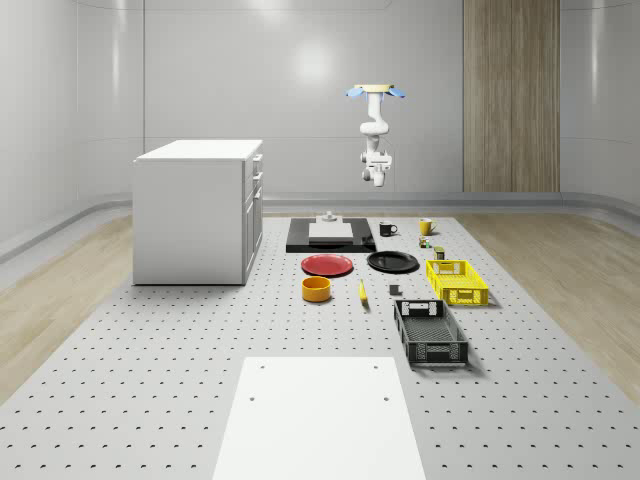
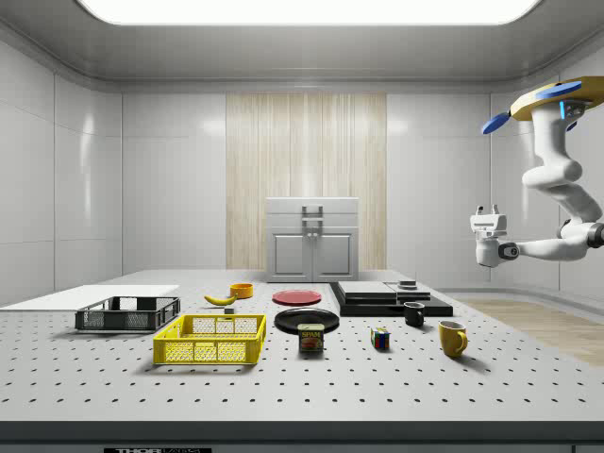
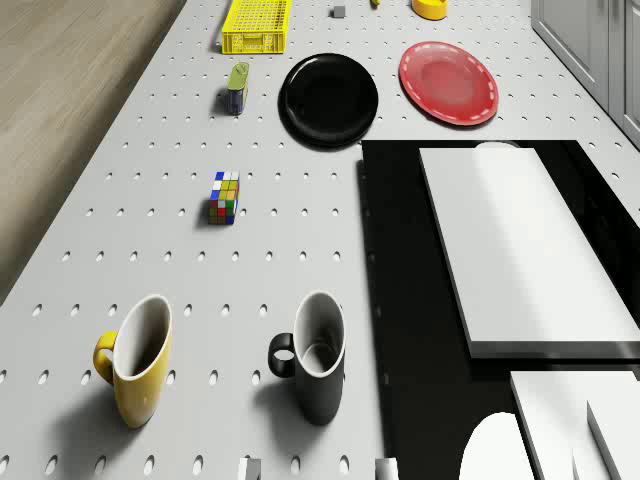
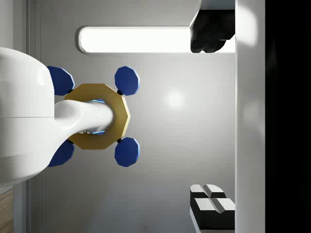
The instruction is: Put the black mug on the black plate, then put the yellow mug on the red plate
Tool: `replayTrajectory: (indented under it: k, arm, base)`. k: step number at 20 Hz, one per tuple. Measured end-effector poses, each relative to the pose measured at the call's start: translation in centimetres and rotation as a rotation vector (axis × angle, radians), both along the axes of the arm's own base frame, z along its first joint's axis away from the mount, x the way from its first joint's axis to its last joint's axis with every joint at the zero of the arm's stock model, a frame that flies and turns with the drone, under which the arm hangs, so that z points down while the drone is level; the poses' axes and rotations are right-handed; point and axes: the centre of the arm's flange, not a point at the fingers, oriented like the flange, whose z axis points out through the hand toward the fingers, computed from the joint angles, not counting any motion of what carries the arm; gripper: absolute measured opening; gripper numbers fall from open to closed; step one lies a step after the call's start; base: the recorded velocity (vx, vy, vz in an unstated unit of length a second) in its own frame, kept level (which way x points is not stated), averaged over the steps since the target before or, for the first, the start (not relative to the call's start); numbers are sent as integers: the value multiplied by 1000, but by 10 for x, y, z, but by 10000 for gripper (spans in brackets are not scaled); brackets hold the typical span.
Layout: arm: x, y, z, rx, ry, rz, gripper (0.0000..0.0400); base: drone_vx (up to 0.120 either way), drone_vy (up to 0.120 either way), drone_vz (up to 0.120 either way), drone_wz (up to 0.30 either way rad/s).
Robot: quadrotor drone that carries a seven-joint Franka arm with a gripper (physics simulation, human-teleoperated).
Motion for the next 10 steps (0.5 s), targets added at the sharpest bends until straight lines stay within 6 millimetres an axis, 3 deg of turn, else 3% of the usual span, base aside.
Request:
replayTrajectory:
  k: [4, 10]
  arm:
    - [-4, 0, 30, 0, -3, 0, 400]
    - [-2, 0, 67, 0, -8, 0, 400]
  base:
    - [0, 0, 0, 0]
    - [120, 0, 0, 0]
